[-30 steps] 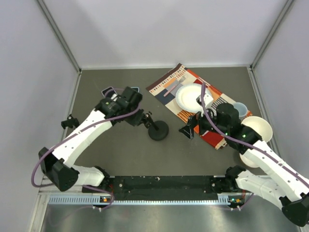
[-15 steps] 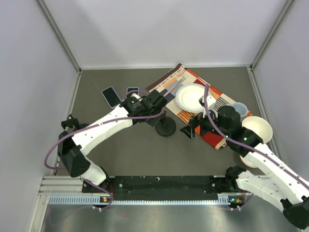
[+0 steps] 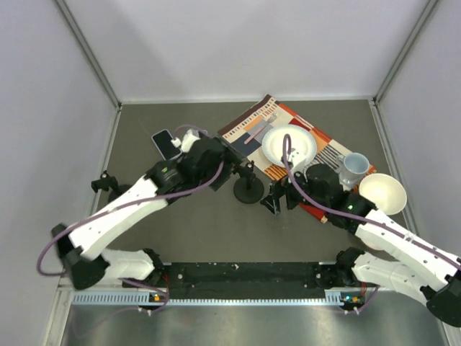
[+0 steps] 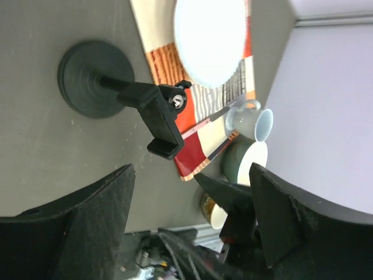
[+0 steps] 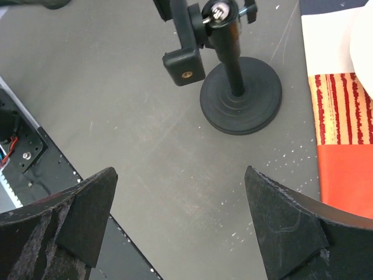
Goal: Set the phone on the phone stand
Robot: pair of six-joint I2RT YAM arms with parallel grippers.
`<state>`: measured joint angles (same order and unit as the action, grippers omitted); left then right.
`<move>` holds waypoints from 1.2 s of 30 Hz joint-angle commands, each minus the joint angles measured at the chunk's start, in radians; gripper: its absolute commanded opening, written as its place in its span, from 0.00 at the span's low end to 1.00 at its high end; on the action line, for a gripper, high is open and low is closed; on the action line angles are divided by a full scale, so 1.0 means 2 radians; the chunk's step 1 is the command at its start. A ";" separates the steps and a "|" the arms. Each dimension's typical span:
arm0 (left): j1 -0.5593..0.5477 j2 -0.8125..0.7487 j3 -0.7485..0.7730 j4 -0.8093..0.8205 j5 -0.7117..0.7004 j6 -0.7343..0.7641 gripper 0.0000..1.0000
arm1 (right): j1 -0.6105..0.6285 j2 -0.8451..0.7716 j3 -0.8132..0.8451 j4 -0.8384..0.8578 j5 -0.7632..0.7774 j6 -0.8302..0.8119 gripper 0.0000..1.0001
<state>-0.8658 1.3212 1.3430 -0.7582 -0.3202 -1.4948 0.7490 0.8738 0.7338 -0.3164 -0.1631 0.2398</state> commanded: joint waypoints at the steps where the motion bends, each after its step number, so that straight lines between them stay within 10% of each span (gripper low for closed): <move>1: 0.000 -0.152 -0.092 0.146 -0.016 0.175 0.86 | 0.033 0.035 0.027 0.048 0.075 0.024 0.89; 10: 0.006 -0.336 -0.204 0.086 -0.045 0.291 0.98 | 0.065 0.131 0.075 0.091 0.128 0.034 0.77; 26: 0.006 -0.315 -0.201 0.081 -0.007 0.340 0.97 | 0.064 0.247 0.169 0.062 0.139 -0.048 0.39; 31: 0.006 -0.302 -0.202 0.087 0.000 0.346 0.97 | 0.051 0.243 0.165 0.062 0.084 -0.086 0.00; 36: 0.011 -0.276 -0.202 0.127 0.022 0.365 0.96 | 0.008 0.227 0.149 0.062 -0.078 -0.133 0.00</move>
<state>-0.8570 0.7341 0.9089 -0.6132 -0.3168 -0.8139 0.8211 1.3674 1.0279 -0.2077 -0.0429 0.0586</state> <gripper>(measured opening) 0.969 0.273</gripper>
